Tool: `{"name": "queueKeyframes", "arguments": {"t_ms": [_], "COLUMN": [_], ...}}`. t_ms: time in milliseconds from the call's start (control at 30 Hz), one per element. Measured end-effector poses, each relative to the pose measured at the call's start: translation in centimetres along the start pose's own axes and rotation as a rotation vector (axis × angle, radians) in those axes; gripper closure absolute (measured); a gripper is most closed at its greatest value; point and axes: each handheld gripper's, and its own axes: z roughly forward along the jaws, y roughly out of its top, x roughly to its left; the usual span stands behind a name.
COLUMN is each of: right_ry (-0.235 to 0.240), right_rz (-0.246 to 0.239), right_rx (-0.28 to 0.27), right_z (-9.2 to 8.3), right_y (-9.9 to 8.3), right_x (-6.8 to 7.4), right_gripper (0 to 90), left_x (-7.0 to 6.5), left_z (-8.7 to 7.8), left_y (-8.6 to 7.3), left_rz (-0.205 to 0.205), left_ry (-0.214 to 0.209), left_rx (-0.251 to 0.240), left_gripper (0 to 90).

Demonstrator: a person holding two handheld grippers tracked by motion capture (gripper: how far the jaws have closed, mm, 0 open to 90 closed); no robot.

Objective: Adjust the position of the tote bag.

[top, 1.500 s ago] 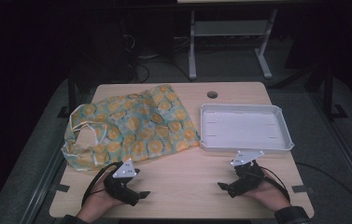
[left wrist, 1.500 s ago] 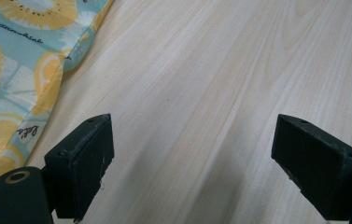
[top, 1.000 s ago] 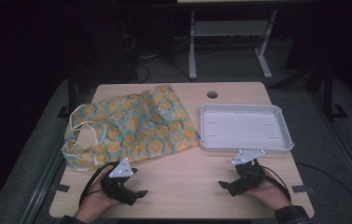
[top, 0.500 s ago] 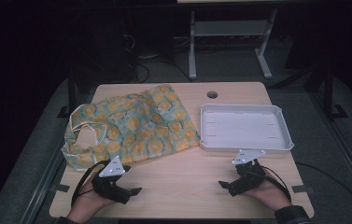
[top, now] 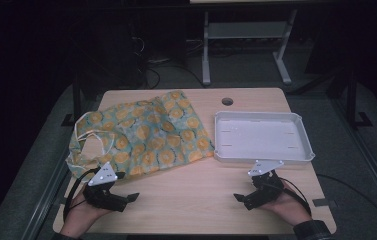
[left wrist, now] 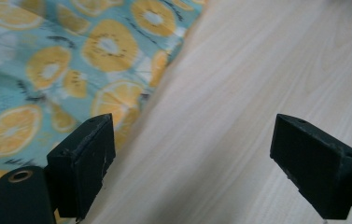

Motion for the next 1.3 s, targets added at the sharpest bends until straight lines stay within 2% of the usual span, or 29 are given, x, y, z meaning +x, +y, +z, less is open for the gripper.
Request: {"name": "queueKeyframes", "arguments": {"t_ms": [100, 200, 333, 400, 433, 467, 533, 567, 633, 733, 867, 900, 967, 1133, 1300], "right_ry": [0.000, -0.003, 0.003, 0.004, 0.005, 0.005, 0.009, 0.009, 0.007, 0.007, 0.010, 0.011, 0.011, 0.012, 0.013], "right_rz": [0.008, 0.007, 0.002, -0.003, -0.004, -0.004, -0.002, -0.002, 0.001, -0.001, -0.007, -0.007, -0.007, -0.004, -0.008], "right_rx": [0.005, 0.004, 0.007, 0.010, 0.013, 0.013, 0.016, 0.016, 0.017, 0.018, 0.019, 0.020, 0.020, 0.023, 0.024], "right_z": [0.1, 0.1, 0.1, 0.2, 0.3, 0.3, 0.4, 0.4, 0.4, 0.4, 0.4, 0.4, 0.4, 0.4, 0.3], "right_y": [-0.1, -0.1, -0.1, 0.0, 0.0, 0.0, 0.0, 0.0, 0.0, 0.0, 0.0, 0.0, 0.0, 0.0, 0.0], "right_x": [-0.1, -0.2, 0.0, 0.0, 0.0, 0.0, 0.0, 0.0, -0.1, 0.0, 0.1, 0.1, 0.1, 0.0, 0.1], "right_gripper": [0.0, 0.0, 0.0, 0.0, 0.0, 0.0, 0.0, 0.0, 0.0, 0.0, 0.0, 0.0, 0.0, 0.0, 0.0], "left_x": [0.6, 1.1, 2.8, 3.2, 4.0, 4.0, 5.1, 5.1, 6.1, 6.9, 7.6, 7.8, 8.2, 8.9, 8.9], "left_z": [-0.5, -0.7, -0.8, -0.8, -1.0, -1.0, -1.3, -1.3, -1.6, -1.6, -1.5, -1.4, -1.1, -0.2, 0.2], "left_y": [0.0, -0.2, -1.2, -1.4, -1.8, -1.8, -2.4, -2.4, -2.7, -2.6, -2.5, -2.6, -2.8, -3.8, -4.2], "left_rz": [-0.015, -0.022, -0.049, -0.053, -0.071, -0.071, -0.090, -0.090, -0.108, -0.120, -0.130, -0.137, -0.152, -0.190, -0.186], "left_ry": [0.026, 0.043, 0.080, 0.091, 0.105, 0.105, 0.134, 0.134, 0.160, 0.175, 0.175, 0.181, 0.177, 0.161, 0.132], "left_rx": [-0.020, -0.019, 0.004, 0.009, 0.012, 0.012, 0.012, 0.012, -0.002, -0.002, 0.020, 0.032, 0.069, 0.144, 0.189], "left_gripper": [13.4, 13.6, 15.0, 17.8, 19.5, 21.0, 23.9, 26.5, 34.2, 53.3, 79.7, 79.7, 88.6, 89.5, 89.5]}}
